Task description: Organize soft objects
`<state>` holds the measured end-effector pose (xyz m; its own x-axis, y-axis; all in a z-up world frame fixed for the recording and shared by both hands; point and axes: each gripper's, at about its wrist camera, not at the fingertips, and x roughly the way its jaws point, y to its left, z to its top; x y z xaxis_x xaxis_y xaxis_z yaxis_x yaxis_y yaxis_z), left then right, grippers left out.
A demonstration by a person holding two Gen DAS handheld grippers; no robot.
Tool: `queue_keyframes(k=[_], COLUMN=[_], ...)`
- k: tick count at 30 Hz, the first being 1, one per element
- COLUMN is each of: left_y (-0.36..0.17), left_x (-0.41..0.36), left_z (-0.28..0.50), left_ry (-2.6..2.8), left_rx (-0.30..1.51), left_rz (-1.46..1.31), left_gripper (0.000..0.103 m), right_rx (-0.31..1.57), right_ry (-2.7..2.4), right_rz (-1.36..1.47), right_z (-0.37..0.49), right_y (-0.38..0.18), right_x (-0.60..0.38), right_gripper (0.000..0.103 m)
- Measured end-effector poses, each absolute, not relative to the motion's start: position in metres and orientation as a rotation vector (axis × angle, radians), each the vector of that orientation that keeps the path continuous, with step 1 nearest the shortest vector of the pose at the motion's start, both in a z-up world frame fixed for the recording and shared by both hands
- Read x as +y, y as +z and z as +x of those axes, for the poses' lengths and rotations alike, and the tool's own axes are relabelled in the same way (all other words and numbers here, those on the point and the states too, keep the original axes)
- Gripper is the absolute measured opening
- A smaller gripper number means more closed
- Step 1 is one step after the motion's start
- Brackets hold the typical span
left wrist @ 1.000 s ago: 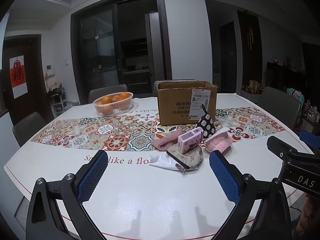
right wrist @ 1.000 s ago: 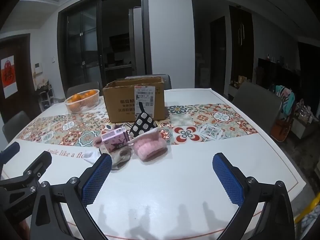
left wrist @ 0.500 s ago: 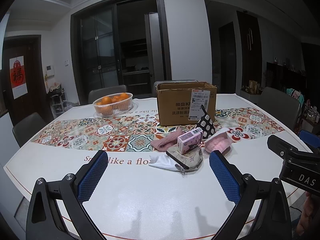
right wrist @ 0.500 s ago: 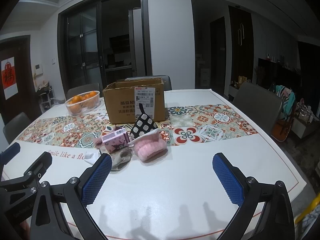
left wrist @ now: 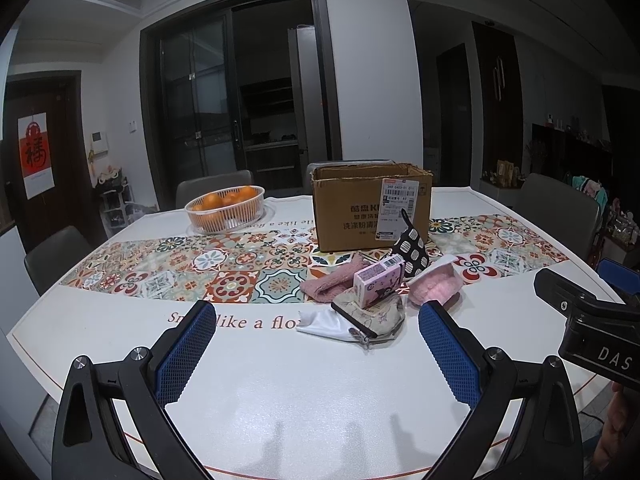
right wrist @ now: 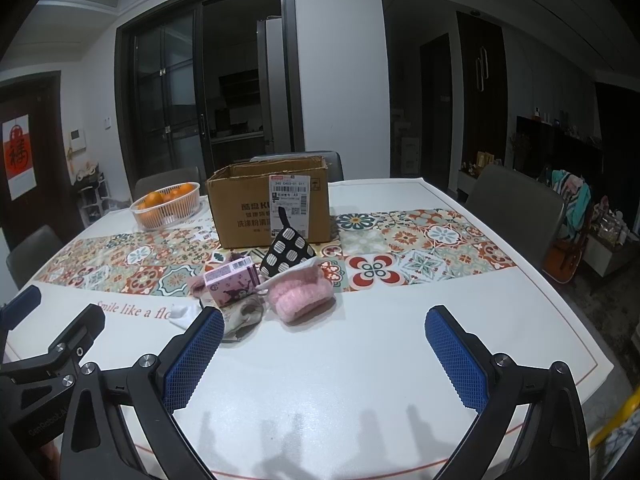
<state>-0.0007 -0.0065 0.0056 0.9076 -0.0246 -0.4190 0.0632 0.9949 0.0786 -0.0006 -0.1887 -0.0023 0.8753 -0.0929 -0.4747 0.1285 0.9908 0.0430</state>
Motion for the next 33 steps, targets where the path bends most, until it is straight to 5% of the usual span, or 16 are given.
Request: queue_keyframes(k=[33], left_y=[0.0073], left_x=[-0.0068], left_z=[-0.0022], left_ry=[-0.045], left_rx=[0.428], left_rz=[0.095], left_gripper=[0.103], right_rx=[0.492], right_ry=[-0.114], right_rz=[0.079], right_z=[-0.0007], right_y=[-0.0022], right_x=[-0.19], right_gripper=[0.102])
